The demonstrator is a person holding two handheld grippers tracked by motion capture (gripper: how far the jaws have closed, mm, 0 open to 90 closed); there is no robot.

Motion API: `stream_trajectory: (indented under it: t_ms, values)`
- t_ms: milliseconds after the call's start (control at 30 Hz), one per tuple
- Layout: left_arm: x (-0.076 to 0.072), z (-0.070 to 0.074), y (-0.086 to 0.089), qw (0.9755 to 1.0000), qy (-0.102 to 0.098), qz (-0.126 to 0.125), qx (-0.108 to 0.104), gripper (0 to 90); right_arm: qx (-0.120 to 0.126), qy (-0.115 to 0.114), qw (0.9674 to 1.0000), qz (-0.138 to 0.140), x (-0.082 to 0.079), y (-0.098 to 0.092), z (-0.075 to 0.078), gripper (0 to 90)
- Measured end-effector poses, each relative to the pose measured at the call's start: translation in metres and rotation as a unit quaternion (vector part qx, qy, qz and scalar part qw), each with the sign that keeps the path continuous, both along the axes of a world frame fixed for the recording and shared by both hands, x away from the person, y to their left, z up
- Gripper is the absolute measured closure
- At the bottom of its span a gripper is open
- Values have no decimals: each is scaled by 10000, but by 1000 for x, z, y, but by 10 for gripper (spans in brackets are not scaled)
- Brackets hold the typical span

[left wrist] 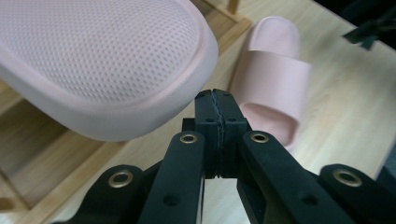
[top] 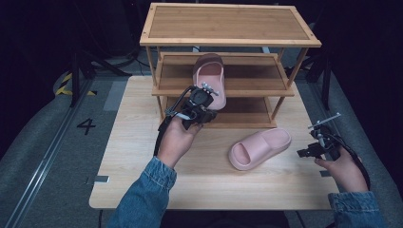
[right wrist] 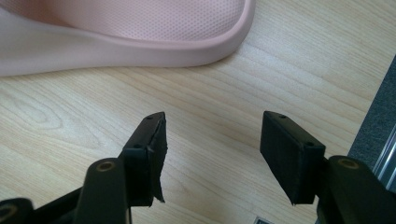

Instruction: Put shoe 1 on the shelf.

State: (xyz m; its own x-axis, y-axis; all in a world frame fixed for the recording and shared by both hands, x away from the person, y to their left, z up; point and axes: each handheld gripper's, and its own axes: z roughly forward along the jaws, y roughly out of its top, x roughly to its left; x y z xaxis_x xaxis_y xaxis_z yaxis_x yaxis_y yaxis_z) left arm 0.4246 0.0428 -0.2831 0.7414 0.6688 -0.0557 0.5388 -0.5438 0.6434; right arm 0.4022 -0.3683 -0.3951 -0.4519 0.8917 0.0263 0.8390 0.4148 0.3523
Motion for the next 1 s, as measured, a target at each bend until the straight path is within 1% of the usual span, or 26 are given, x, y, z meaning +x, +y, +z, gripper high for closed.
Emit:
stream_trajectory:
  t_ms: [67,100,133,167,233,300,367,433,500,567,633,733,767,800,867,900,967,1000]
  values:
    - [7,0,0,10000,10,26,11,891,-9,-6,10000,13,0,0,0,416]
    - [7,0,0,10000,10,26,11,891,-9,-6,10000,13,0,0,0,416]
    - [11,-1,-1,10000,-22,45,75,891,-2,-9,10000,10,0,0,0,416]
    - [13,-2,-2,9999,-48,64,70,891,11,-13,10000,15,0,0,0,416]
    - [19,-3,-2,10000,-48,-8,24,891,7,-2,10000,-2,0,-1,0,416]
    - [25,-4,-3,10000,-16,-13,40,891,0,15,10000,-10,0,-2,-1,415]
    - [29,-5,-5,9999,-71,18,71,891,0,17,10000,-10,0,-2,-1,415]
    - [34,-4,-5,10000,11,3,39,891,16,14,10000,-26,0,-3,-1,416]
    - [38,-4,-5,9999,100,-13,-56,891,10,-20,10000,-16,0,-3,0,416]
    - [42,-4,-5,9999,120,28,-68,891,20,-23,10000,-35,0,-4,0,416]
    - [46,-4,-6,9999,126,65,-20,891,21,-24,10000,-30,0,-4,0,416]
    - [51,-3,-5,9998,104,148,26,891,12,-38,10000,-33,0,-5,0,417]
    - [54,-2,-4,9998,135,159,-19,891,24,-23,10000,-40,-1,-5,0,417]
    - [55,-2,-4,9997,144,200,-14,891,21,-30,10000,-29,-1,-5,0,417]
    - [57,-1,-4,9997,148,215,-9,891,25,-27,10000,-33,-1,-5,0,417]
    - [59,-1,-4,9996,182,206,-21,891,18,-31,10000,-38,-1,-5,0,417]
    - [59,-2,-4,9996,197,190,-23,890,12,-33,10000,-30,-1,-5,0,417]
    - [58,-2,-4,9997,172,180,17,890,12,-33,10000,-30,-1,-5,0,417]
